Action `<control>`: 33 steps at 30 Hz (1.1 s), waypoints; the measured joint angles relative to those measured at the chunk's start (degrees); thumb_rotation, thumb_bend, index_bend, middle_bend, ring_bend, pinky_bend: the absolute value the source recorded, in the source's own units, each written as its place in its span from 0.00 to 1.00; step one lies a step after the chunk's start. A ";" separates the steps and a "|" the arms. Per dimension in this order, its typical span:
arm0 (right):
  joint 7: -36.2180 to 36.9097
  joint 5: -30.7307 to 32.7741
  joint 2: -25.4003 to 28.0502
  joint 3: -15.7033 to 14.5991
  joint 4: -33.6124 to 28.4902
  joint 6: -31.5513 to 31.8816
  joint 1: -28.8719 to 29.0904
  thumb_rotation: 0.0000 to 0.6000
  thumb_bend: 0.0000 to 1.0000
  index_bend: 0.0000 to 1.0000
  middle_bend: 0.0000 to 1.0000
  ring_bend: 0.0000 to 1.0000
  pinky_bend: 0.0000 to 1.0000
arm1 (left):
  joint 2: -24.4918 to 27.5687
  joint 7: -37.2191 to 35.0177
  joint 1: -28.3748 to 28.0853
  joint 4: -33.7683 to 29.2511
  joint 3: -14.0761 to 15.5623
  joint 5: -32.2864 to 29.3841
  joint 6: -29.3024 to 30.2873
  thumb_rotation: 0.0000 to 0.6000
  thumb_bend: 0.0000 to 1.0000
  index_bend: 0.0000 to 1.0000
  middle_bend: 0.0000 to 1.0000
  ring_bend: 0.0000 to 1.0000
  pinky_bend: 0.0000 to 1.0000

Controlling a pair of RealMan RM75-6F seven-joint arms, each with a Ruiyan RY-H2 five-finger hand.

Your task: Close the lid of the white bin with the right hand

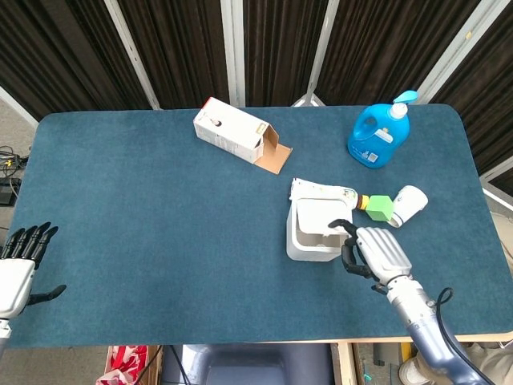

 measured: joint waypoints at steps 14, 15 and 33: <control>-2.64 -1.22 -4.30 -3.61 1.39 1.31 -0.92 1.00 0.71 0.18 0.78 0.82 0.74 | -0.08 0.42 0.13 0.14 0.16 0.37 0.27 1.00 0.00 0.00 0.00 0.00 0.00; -2.73 -1.24 -4.44 -3.77 1.49 1.32 -0.96 1.00 0.71 0.18 0.78 0.82 0.74 | -0.08 0.43 0.13 0.14 0.16 0.37 0.26 1.00 0.00 0.00 0.00 0.00 0.00; -6.41 -1.17 -7.86 -6.70 2.89 1.38 -1.02 1.00 0.71 0.18 0.78 0.82 0.74 | -0.10 0.49 0.17 0.12 0.13 0.38 0.34 1.00 0.00 0.00 0.00 0.00 0.00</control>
